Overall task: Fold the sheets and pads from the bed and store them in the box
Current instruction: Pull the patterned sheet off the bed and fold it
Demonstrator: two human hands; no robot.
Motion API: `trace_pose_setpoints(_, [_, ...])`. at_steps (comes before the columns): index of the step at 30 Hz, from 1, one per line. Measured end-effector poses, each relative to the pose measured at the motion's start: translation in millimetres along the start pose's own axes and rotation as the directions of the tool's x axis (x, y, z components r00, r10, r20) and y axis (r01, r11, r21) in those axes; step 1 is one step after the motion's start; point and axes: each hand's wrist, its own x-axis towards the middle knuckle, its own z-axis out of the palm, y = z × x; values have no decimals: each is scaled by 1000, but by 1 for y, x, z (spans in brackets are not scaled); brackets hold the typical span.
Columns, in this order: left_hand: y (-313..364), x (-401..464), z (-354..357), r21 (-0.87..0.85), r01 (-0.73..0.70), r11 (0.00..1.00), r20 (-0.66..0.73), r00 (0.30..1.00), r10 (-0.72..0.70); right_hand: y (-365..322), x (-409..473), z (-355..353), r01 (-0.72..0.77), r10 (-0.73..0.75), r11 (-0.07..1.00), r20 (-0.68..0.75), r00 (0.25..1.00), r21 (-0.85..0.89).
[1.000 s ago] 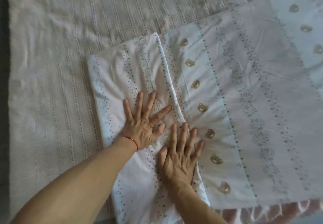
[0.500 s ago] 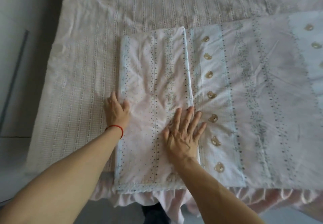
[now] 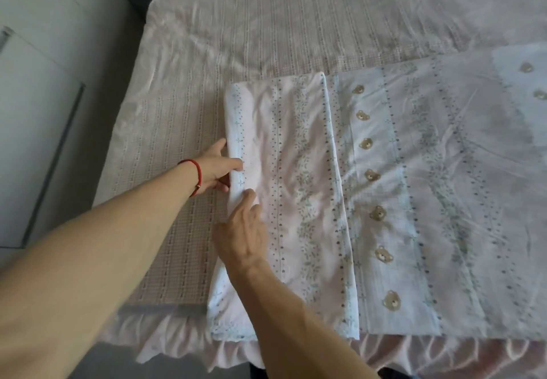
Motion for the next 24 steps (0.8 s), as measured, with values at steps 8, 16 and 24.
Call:
trace_pose_setpoints(8, [84, -44, 47, -152, -156, 976, 72, 983, 169, 47, -12, -130, 178, -191, 909, -3, 982, 378])
trace_pose_setpoints(16, [212, -97, 168, -147, -334, 931, 55, 937, 345, 89, -49, -296, 140, -155, 788, -28, 988, 600])
trace_pose_setpoints(24, [223, -77, 304, 23, -294, 956, 158, 945, 287, 207, -28, -390, 19, 83, 846, -168, 982, 533])
